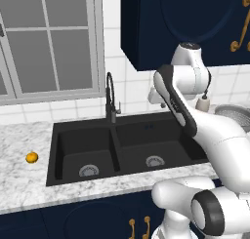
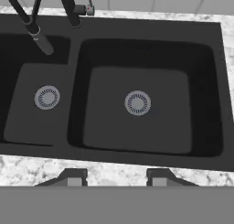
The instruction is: Put the colander in the sink, put the tangerine in the colander, and turn on the sink faucet and pour water over the colander.
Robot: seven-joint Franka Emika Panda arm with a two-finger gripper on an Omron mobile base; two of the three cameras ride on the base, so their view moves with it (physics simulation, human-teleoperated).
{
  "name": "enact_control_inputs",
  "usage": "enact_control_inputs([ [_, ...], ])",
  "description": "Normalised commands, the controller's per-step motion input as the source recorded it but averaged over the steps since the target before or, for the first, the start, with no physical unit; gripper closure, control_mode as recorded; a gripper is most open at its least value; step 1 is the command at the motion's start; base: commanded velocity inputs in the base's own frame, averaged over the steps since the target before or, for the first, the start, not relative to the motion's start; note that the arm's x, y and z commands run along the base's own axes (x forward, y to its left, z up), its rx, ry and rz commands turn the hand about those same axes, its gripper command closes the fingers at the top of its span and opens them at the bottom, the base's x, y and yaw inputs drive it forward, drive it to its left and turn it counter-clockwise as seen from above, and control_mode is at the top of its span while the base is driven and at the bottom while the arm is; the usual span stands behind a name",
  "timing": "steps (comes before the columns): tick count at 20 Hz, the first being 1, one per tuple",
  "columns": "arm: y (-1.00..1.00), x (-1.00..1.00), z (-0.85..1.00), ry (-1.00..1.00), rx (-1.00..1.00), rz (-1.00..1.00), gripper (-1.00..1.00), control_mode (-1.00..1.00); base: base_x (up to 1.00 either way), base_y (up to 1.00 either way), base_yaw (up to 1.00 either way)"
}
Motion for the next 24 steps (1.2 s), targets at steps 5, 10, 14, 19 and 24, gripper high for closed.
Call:
enact_control_inputs([
  [5,-0.26,-0.22,0.00,0.00,0.00,-0.05,-1.00,-1.00,0.00,0.00,0.00],
  [10,-0.78,-0.36,0.00,-0.01,0.00,-0.08,-1.00,-1.00,0.00,0.00,0.00],
  [14,-0.97,-0.41,-0.06,-0.04,0.00,-0.02,-1.00,-1.00,0.00,0.00,0.00],
  [19,-0.95,-0.31,-0.25,0.00,-0.03,0.00,-1.00,-1.00,0.00,0.00,0.00],
  [24,-0.82,-0.27,-0.21,0.00,-0.06,0.00,-1.00,-1.00,0.00,0.00,0.00],
])
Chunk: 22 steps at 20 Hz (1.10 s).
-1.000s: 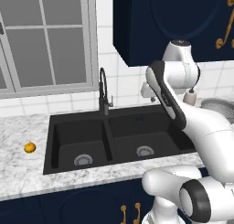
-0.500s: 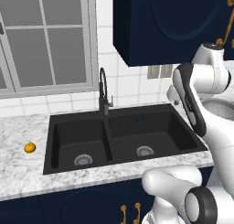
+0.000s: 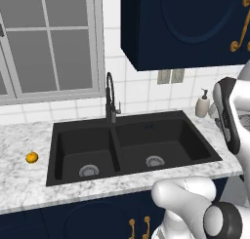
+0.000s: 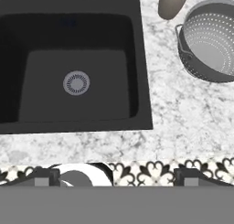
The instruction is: Put the colander in the sink, put the tangerine in the colander, and turn on the sink faucet and pour water over the colander.
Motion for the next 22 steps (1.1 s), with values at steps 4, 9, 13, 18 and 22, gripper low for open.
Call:
enact_control_inputs([
  [4,-0.74,-0.05,-0.16,0.00,-0.07,0.01,-1.00,-1.00,0.00,0.00,0.00],
  [9,-0.65,0.00,-0.18,0.00,-0.11,0.03,-1.00,-1.00,0.00,0.00,0.00],
  [13,-0.55,0.03,-0.19,0.00,-0.07,0.07,-1.00,-1.00,0.00,0.00,0.00],
  [18,-0.25,0.25,-0.22,0.00,0.00,0.11,-1.00,-1.00,0.00,0.00,0.00],
  [22,-0.14,0.44,-0.17,0.00,0.00,0.09,-1.00,-1.00,0.00,0.00,0.00],
])
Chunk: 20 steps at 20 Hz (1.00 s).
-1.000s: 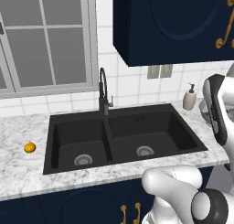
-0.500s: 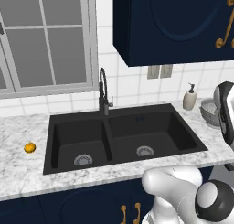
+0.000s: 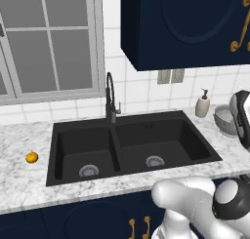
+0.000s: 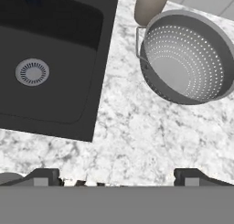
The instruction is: Put the colander in the sink, put the tangerine in the colander, and turn on the sink faucet and pour water over the colander.
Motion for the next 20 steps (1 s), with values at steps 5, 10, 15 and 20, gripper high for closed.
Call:
enact_control_inputs([
  [5,-0.22,0.48,-0.17,0.00,0.00,0.08,-1.00,-1.00,0.00,0.00,0.00],
  [10,-0.23,0.39,-0.17,0.00,0.00,0.06,-1.00,-1.00,0.00,0.00,0.00],
  [15,-0.12,0.36,-0.13,0.00,0.00,0.04,-1.00,-1.00,0.00,0.00,0.00],
  [20,-0.16,0.28,-0.17,0.00,0.00,0.05,-1.00,-1.00,0.00,0.00,0.00],
])
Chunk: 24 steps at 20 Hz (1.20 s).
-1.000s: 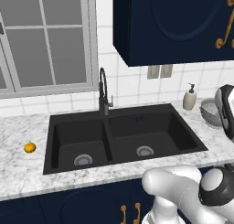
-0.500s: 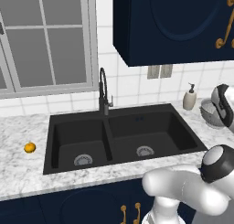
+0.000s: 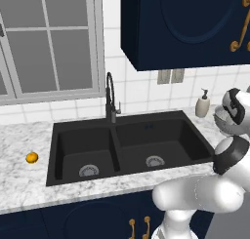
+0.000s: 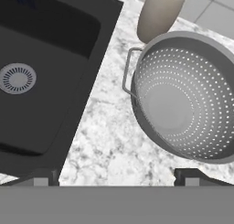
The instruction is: Put the colander in the sink, put the tangerine in the colander, and turn on the sink faucet and pour water over the colander.
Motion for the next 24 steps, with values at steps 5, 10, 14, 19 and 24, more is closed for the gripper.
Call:
enact_control_inputs([
  [5,-0.11,0.19,-0.17,0.00,0.00,0.04,-1.00,-1.00,0.00,0.00,0.00],
  [10,-0.05,0.20,-0.27,0.01,-0.02,0.04,-1.00,-1.00,0.00,0.00,0.00],
  [14,-0.08,0.28,-0.34,0.04,-0.02,0.04,-1.00,-1.00,0.00,0.00,0.00],
  [19,-0.26,0.32,-0.15,0.01,0.00,0.03,-1.00,-1.00,0.00,0.00,0.00],
  [24,-0.23,0.36,-0.12,0.01,0.00,0.03,-1.00,-1.00,0.00,0.00,0.00],
])
